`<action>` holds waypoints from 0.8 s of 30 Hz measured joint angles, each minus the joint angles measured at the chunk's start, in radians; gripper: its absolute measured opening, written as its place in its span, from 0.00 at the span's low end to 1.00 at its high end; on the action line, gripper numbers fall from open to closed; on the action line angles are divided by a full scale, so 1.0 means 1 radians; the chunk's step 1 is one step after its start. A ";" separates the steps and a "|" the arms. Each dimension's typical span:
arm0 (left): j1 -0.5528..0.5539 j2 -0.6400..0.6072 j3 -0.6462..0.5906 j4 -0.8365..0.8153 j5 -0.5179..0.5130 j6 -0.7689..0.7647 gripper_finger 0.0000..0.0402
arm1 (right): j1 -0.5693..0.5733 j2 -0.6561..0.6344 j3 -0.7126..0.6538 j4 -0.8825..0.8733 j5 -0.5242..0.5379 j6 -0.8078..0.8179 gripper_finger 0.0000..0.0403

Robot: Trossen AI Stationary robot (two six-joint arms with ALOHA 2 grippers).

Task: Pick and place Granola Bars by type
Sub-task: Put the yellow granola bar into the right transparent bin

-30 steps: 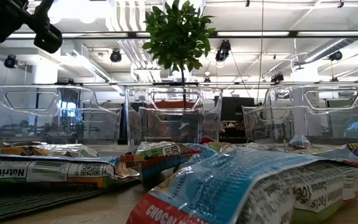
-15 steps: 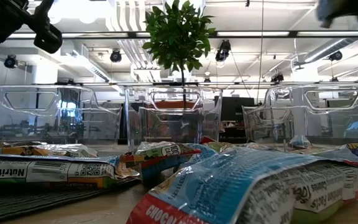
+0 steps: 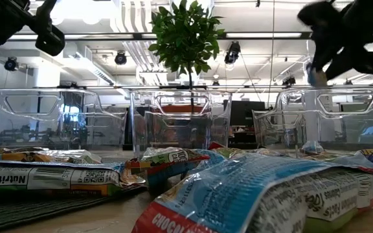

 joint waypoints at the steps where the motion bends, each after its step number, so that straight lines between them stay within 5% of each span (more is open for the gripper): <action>1: 0.000 0.000 0.000 0.000 0.000 0.000 0.48 | -0.027 0.027 0.024 -0.060 -0.002 -0.010 0.24; 9: 0.000 0.000 0.000 0.000 0.000 0.000 0.48 | -0.198 0.222 0.118 -0.189 -0.216 -0.280 0.24; 15: 0.000 0.000 0.000 0.000 0.000 0.000 0.48 | -0.224 0.321 0.132 -0.178 -0.237 -0.366 0.28; 24: 0.000 0.000 0.000 0.000 0.000 0.000 0.48 | -0.224 0.324 0.135 -0.171 -0.195 -0.364 0.47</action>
